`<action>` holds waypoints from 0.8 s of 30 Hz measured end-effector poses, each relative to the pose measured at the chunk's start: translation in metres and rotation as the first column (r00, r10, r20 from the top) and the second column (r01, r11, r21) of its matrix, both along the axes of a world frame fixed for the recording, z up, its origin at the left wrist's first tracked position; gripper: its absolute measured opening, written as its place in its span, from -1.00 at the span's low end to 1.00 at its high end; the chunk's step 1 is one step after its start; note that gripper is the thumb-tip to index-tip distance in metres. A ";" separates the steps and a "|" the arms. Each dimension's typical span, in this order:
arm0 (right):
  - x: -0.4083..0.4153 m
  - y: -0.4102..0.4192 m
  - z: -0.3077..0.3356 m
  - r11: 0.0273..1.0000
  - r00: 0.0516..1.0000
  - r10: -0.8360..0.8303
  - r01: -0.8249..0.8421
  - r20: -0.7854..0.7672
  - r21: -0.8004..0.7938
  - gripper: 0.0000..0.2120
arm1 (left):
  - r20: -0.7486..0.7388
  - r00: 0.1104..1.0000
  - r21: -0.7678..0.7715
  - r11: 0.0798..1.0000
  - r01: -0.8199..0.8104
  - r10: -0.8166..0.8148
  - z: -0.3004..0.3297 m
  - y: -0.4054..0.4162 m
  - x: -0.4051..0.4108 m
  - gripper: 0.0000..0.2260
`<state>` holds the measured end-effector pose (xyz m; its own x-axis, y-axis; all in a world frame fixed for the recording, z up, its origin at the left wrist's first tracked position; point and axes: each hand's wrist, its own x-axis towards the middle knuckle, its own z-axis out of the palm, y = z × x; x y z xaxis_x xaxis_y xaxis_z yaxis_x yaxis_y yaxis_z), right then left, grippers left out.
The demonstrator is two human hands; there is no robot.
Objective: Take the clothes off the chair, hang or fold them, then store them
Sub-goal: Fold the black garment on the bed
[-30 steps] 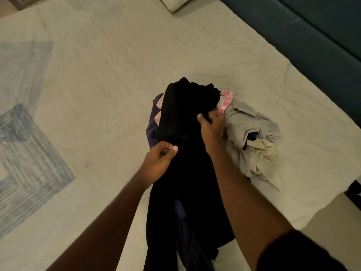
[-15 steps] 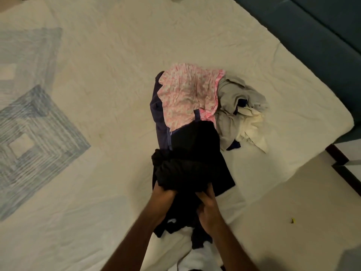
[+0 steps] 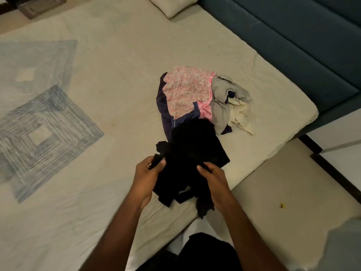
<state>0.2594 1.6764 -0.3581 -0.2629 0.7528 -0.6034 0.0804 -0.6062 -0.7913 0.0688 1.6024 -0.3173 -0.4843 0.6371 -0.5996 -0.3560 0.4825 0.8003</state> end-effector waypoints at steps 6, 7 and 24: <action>-0.002 -0.037 0.017 0.990 0.993 0.010 -0.026 0.115 0.138 -0.79 | 0.210 0.977 0.202 0.976 -0.076 0.033 0.030 -0.041 -0.006 -0.84; -0.005 -0.043 0.024 0.991 0.993 0.013 -0.029 0.118 0.130 -0.65 | 0.244 0.969 0.240 0.966 -0.094 0.034 0.039 -0.046 -0.005 -0.83; -0.102 -0.106 0.045 0.868 0.763 -0.457 0.271 -0.457 -0.416 -0.69 | -0.704 0.610 -0.313 0.930 0.195 -0.365 0.044 -0.166 -0.095 -0.42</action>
<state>0.1571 1.5701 -0.3132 -0.3508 0.6573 -0.6670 -0.5675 -0.7158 -0.4069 -0.0262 1.4366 -0.2735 -0.6317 0.7367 -0.2413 0.4916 0.6214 0.6101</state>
